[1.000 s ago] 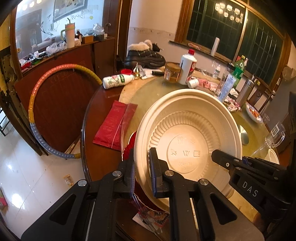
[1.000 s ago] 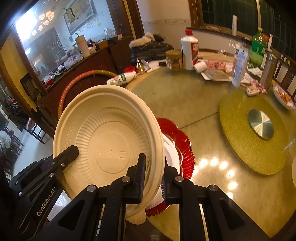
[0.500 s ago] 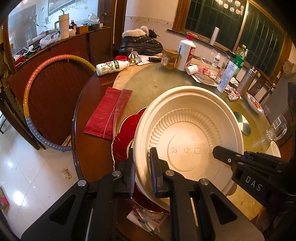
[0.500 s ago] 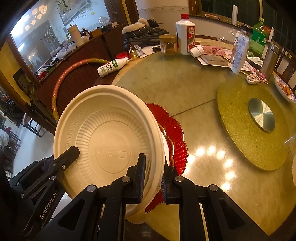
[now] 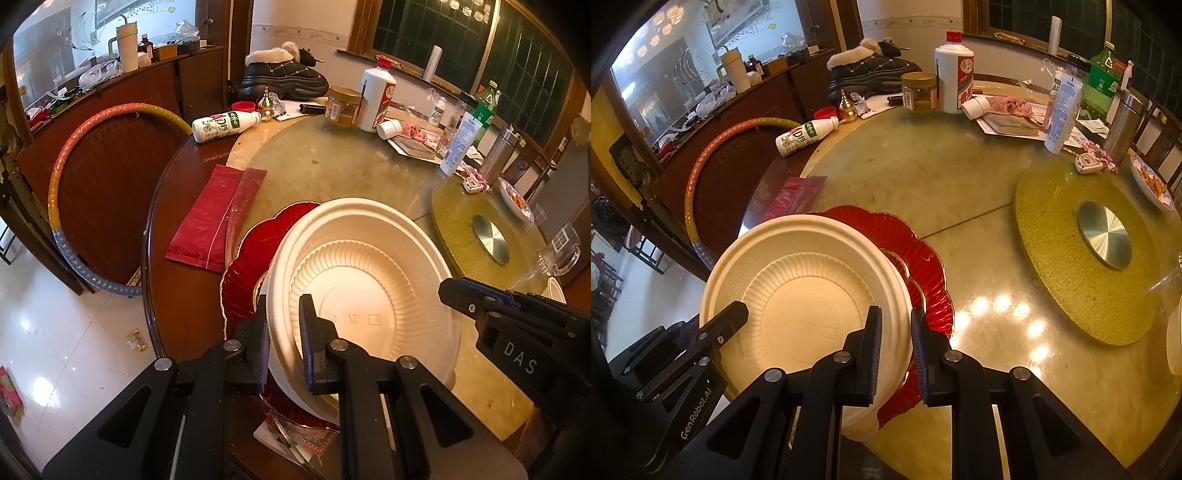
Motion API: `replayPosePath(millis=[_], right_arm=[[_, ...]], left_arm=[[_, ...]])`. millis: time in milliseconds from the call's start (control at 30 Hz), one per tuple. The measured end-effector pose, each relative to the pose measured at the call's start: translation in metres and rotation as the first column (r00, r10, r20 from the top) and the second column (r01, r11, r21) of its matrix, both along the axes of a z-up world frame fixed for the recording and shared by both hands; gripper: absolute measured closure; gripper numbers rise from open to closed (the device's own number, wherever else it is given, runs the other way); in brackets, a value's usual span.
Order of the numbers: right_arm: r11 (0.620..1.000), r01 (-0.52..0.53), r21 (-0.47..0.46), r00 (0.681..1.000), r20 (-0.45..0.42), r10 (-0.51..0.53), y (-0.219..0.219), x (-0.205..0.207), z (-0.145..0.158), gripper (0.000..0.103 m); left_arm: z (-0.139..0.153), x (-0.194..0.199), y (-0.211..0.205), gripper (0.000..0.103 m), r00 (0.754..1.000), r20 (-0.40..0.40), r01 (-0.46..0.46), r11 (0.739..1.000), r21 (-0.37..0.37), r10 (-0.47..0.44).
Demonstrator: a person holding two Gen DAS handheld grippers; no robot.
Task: Organize plates and bowls
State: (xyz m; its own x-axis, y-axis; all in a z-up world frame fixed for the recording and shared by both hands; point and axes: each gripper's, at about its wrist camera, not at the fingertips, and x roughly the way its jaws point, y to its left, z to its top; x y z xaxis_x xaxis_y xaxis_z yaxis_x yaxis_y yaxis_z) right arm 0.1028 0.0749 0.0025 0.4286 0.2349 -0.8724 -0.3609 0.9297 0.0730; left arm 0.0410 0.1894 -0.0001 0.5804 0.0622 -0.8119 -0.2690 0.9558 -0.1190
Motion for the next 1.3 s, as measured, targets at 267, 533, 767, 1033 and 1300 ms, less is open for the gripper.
replayPosePath(millis=[267,533,767,1033,1300], right_arm=[[0.998,0.011,0.061,1.000,-0.002,-0.011,-0.008,-0.002,0.000,0.068],[0.943,-0.010,0.332,0.999,0.053,-0.009,-0.039,-0.024,0.020,0.022],[0.807,0.078,0.585,0.997,-0.057,-0.056,-0.106,-0.040,0.002,0.000],[0.688,0.233,0.687,0.971,-0.206,-0.123,-0.197,-0.053,-0.042,0.000],[0.636,0.323,0.701,0.933,-0.123,-0.338,-0.258,-0.066,-0.059,0.000]], left_arm=[[0.019,-0.015,0.004,0.040,0.994,0.094,-0.062,0.995,0.080,0.055],[0.054,-0.061,0.012,0.020,0.924,0.339,-0.232,0.965,0.124,0.179],[0.079,-0.093,-0.027,0.017,0.852,0.520,-0.133,0.987,0.093,0.066],[0.063,-0.076,-0.104,0.017,0.858,0.461,0.203,0.974,0.100,-0.227],[0.038,-0.079,-0.152,0.017,0.866,0.347,0.350,0.932,0.096,-0.361]])
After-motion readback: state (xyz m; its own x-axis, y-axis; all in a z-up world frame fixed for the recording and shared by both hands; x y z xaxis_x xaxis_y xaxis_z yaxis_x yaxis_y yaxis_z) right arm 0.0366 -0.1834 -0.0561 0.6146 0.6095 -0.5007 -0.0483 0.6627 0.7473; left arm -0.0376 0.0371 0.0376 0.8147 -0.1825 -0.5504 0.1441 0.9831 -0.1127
